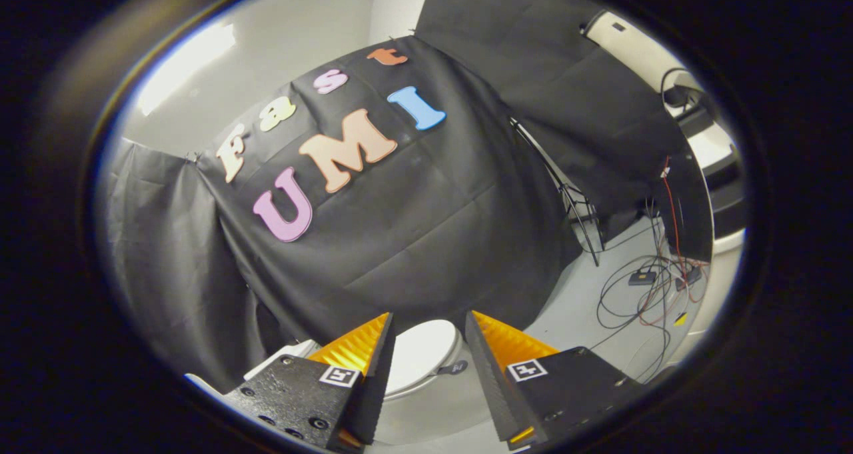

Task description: Open the toilet lid.

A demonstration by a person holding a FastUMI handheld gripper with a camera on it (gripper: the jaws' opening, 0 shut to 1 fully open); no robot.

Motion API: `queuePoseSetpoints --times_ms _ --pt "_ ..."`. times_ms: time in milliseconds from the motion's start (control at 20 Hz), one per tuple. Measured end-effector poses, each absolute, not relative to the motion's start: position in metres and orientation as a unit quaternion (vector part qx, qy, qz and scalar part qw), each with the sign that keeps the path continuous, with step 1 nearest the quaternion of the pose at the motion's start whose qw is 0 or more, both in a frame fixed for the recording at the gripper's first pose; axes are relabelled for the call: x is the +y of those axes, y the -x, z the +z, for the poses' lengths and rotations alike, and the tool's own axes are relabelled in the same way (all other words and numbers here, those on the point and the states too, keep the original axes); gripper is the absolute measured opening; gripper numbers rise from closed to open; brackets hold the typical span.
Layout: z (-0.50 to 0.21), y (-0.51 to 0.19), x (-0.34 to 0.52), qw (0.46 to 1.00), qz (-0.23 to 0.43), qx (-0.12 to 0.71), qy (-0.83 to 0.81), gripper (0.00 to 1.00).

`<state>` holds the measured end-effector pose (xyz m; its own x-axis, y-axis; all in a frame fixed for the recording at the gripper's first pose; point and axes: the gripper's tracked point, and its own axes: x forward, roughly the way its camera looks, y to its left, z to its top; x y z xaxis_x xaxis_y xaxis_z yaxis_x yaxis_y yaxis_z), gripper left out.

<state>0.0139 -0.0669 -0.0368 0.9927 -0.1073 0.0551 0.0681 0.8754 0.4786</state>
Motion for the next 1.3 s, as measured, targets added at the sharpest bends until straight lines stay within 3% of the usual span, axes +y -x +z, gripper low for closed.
queuePoseSetpoints --times_ms 400,900,1100,1300 --pt "-0.068 -0.036 -0.093 0.932 -0.090 -0.060 -0.345 0.61" --pt "-0.070 -0.087 -0.082 0.926 -0.114 -0.088 -0.350 0.40" --pt "-0.071 -0.122 -0.052 0.910 -0.075 -0.112 -0.392 0.33" --pt "-0.102 -0.159 -0.016 0.902 -0.043 -0.084 -0.420 0.33"
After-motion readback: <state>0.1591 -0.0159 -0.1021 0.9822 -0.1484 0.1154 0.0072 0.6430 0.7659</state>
